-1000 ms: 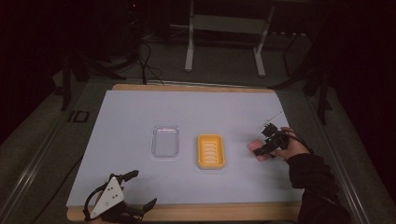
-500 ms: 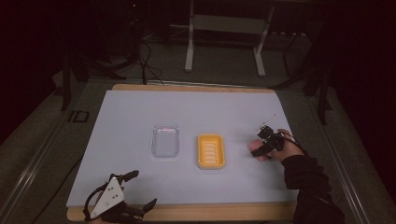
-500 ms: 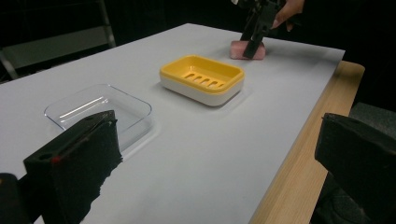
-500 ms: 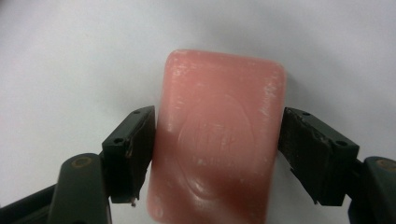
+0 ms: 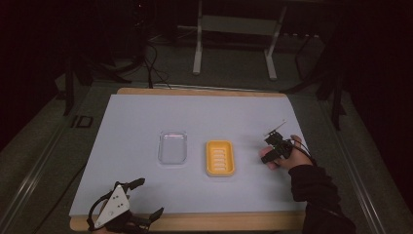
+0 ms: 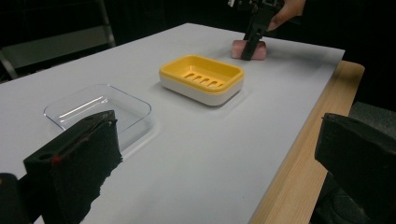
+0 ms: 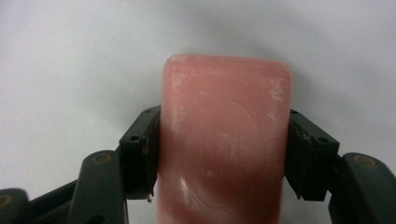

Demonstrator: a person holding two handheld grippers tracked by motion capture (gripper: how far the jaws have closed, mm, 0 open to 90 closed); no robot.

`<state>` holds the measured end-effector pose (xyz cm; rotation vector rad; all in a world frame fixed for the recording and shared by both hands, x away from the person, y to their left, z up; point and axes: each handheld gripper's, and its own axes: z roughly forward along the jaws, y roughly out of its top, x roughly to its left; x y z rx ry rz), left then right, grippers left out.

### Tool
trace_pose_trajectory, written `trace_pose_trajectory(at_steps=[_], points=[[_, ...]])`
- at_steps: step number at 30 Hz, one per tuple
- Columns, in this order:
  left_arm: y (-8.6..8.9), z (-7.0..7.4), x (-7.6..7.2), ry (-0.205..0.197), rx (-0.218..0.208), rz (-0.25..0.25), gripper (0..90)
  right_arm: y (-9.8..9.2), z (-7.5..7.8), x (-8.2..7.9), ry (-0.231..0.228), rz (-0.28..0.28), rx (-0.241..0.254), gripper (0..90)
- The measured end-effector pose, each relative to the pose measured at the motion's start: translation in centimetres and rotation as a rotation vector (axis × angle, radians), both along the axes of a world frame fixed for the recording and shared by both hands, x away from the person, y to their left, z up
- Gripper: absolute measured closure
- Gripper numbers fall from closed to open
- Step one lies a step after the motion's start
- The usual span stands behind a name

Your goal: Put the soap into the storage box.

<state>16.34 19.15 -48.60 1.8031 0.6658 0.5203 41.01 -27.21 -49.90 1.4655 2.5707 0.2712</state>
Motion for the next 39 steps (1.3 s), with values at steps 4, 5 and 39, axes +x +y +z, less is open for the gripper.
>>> trace_pose_trajectory(at_steps=[4, 5, 39], points=[[0.0, 0.0, 0.0, 0.0, 0.0, 0.0, 0.6, 0.5, 0.5, 0.1, 0.037, -0.124, 0.006, 37.2], [0.0, 0.0, 0.0, 0.0, -0.001, -0.001, 0.5, 0.5, 0.6, 0.1, 0.047, -0.152, 0.009, 37.2], [-0.1, -0.1, 0.4, 0.009, 0.002, 0.002, 0.6, 7.0, 7.6, -2.4, -0.036, -0.29, 0.088, 37.2]])
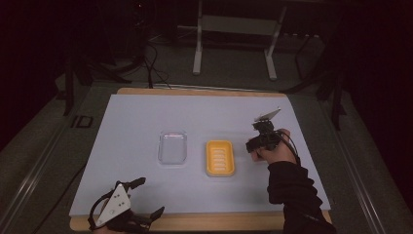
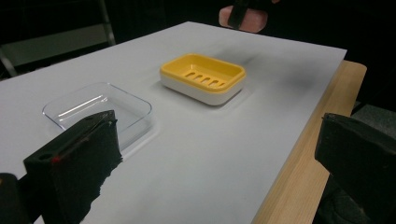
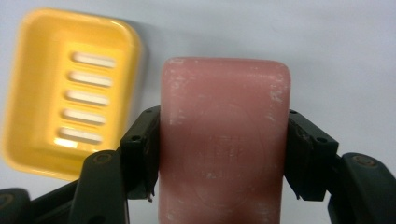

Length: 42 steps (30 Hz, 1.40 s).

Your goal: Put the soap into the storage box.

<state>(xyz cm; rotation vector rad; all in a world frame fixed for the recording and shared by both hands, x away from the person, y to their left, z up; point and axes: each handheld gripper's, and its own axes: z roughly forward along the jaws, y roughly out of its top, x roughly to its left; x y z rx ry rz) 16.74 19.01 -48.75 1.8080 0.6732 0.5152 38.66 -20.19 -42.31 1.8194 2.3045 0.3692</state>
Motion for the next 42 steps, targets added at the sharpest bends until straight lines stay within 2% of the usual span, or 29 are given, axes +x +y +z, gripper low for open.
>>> trace_pose_trajectory(at_steps=[7, 15, 18, 19, 20, 24, 28, 31, 33, 38, 42], points=[[-0.1, 0.0, 0.0, -0.004, 0.004, -0.002, 0.6, 2.7, 0.6, -0.4, -0.012, 0.015, 0.057, 37.3], [-0.1, 0.1, -0.1, -0.009, 0.004, -0.003, 0.5, 6.0, 0.7, -0.8, -0.047, 0.026, 0.081, 37.4], [-0.1, 0.1, -0.1, -0.011, 0.003, -0.004, 0.6, 6.4, 0.7, -0.9, -0.056, 0.026, 0.079, 37.3], [-0.1, 0.1, -0.1, -0.011, 0.003, -0.006, 0.5, 7.3, 0.7, -1.0, -0.089, 0.013, 0.088, 37.3], [-0.1, 0.1, -0.2, -0.012, 0.005, -0.007, 0.6, 7.8, 0.7, -1.1, -0.101, 0.011, 0.09, 37.3], [-0.1, 0.1, -0.2, -0.014, 0.005, -0.009, 0.5, 8.7, 0.5, -1.3, -0.128, -0.01, 0.098, 37.3], [-0.1, 0.1, -0.2, -0.015, 0.004, -0.011, 0.6, 9.5, -0.5, -1.7, -0.15, -0.024, 0.111, 37.3], [-0.1, 0.2, -0.2, -0.016, 0.005, -0.012, 0.5, 9.8, -1.6, -1.7, -0.13, -0.04, 0.138, 37.3], [-0.1, 0.2, -0.2, -0.016, 0.003, -0.013, 0.6, 10.0, -2.4, -1.8, -0.13, -0.044, 0.127, 37.3], [-0.1, 0.2, -0.3, -0.018, 0.003, -0.014, 0.5, 10.3, -4.6, -1.8, -0.095, -0.066, 0.144, 37.3], [-0.1, 0.2, -0.3, -0.018, 0.001, -0.015, 0.5, 10.6, -6.0, -1.9, -0.09, -0.081, 0.135, 37.3]])
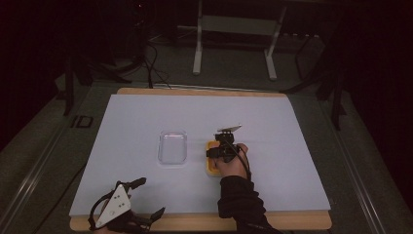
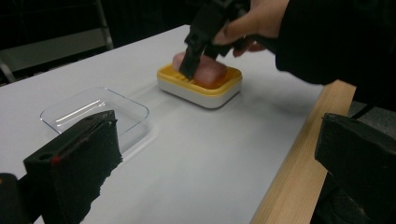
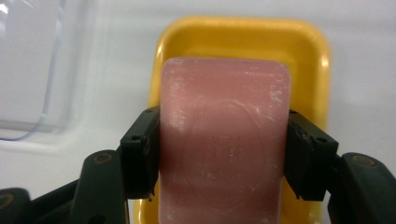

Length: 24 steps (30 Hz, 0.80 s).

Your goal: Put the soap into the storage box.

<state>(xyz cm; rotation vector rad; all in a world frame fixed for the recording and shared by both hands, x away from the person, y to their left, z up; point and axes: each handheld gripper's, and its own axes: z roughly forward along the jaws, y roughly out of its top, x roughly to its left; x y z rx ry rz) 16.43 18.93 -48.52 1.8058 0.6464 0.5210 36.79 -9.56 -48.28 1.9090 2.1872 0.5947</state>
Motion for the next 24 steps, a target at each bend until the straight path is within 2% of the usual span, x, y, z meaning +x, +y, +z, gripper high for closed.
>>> trace_pose_trajectory(at_steps=[3, 5, 7, 9, 16, 22, 24], points=[[0.0, 0.0, 0.0, -0.001, -0.002, -0.002, 0.5, 0.2, -0.7, 0.1, 0.007, -0.006, -0.016, 37.3], [0.0, 0.0, 0.0, 0.0, -0.002, -0.002, 0.6, 0.1, -1.0, 0.1, -0.005, -0.028, -0.01, 37.3], [0.0, 0.0, 0.0, 0.0, -0.002, -0.004, 0.5, 0.3, -1.1, 0.0, -0.01, -0.027, -0.022, 37.2], [0.0, 0.0, -0.1, 0.001, -0.003, -0.004, 0.5, 0.1, -1.2, 0.1, -0.009, -0.043, 0.002, 37.0], [0.0, 0.0, 0.0, 0.002, -0.002, -0.005, 0.5, -0.1, -1.3, 0.3, 0.011, -0.021, 0.006, 36.7], [0.0, 0.0, 0.0, 0.003, 0.002, -0.006, 0.5, 0.1, -0.2, 0.3, -0.015, 0.018, -0.012, 31.2], [-0.1, 0.0, 0.0, 0.002, 0.002, -0.007, 0.6, 0.1, 0.6, 0.2, -0.044, 0.031, -0.025, 30.6]])
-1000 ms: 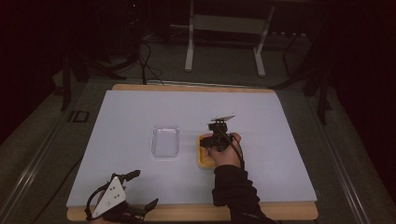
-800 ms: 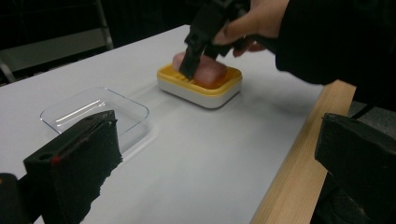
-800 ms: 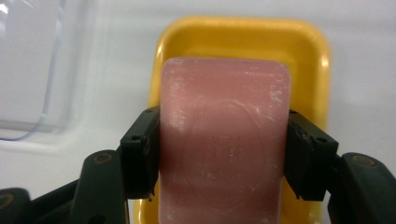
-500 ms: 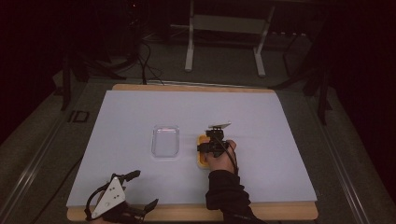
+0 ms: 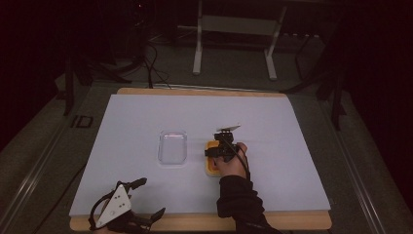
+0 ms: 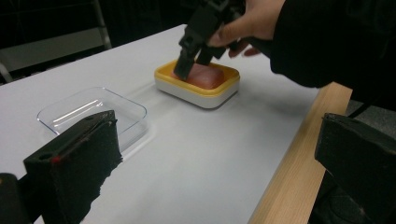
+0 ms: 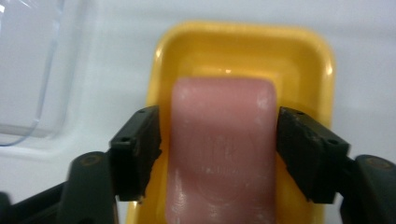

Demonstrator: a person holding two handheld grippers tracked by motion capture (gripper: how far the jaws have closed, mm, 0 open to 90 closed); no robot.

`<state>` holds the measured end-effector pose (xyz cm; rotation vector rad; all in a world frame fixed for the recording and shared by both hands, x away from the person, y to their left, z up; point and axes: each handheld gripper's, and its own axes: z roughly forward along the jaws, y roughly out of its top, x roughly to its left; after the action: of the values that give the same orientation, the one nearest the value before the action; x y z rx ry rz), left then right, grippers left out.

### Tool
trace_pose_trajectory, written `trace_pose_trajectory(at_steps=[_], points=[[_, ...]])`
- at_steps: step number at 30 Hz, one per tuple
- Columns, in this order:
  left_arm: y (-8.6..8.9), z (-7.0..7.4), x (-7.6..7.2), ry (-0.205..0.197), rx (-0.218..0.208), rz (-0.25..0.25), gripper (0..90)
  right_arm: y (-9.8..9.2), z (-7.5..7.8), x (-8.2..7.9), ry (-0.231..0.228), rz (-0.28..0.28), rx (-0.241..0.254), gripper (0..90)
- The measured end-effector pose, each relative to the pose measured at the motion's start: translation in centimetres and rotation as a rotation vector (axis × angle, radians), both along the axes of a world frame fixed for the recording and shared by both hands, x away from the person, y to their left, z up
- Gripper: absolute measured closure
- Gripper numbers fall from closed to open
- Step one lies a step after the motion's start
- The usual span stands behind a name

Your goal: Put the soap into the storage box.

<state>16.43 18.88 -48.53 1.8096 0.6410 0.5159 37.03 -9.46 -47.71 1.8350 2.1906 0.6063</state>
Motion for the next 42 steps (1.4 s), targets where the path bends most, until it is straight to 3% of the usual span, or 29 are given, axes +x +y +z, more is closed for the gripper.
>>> trace_pose_trajectory(at_steps=[7, 11, 12, 14, 15, 16, 18, 23, 28, 36, 42], points=[[0.0, 0.0, 0.0, 0.001, 0.002, -0.003, 0.5, -0.9, 2.0, 0.2, -0.037, 0.085, -0.055, 32.9], [0.0, 0.0, 0.0, 0.001, 0.006, -0.004, 0.6, -1.8, 2.5, 0.5, -0.03, 0.121, -0.02, 29.6], [-0.1, 0.0, 0.0, 0.002, 0.005, -0.004, 0.6, -2.6, 2.8, 0.6, -0.028, 0.141, 0.016, 19.0], [-0.1, 0.0, 0.0, 0.002, 0.006, -0.004, 0.5, -2.8, 2.9, 0.6, -0.028, 0.157, 0.023, 16.3], [-0.1, -0.1, 0.1, 0.003, 0.008, -0.005, 0.5, -3.0, 3.0, 0.5, -0.031, 0.194, 0.034, 13.0], [-0.1, -0.1, 0.1, 0.005, 0.008, -0.006, 0.5, -3.2, 3.0, 0.4, -0.029, 0.221, 0.058, 12.7], [-0.1, -0.1, 0.1, 0.005, 0.011, -0.006, 0.6, -3.2, 3.0, 0.3, -0.04, 0.246, 0.049, 11.4], [-0.1, -0.1, 0.1, 0.006, 0.011, -0.004, 0.5, -4.0, 3.2, 0.3, -0.073, 0.373, 0.091, 11.1], [-0.1, -0.1, 0.1, 0.006, 0.011, -0.005, 0.5, -5.0, 3.7, 0.2, -0.111, 0.407, 0.074, 11.3], [-0.1, -0.2, 0.2, 0.009, 0.015, -0.002, 0.5, -8.8, 4.3, -0.8, -0.172, 0.436, 0.056, 13.5], [-0.2, -0.2, 0.2, 0.009, 0.016, 0.0, 0.5, -10.6, 4.1, -1.4, -0.186, 0.436, 0.047, 14.1]])
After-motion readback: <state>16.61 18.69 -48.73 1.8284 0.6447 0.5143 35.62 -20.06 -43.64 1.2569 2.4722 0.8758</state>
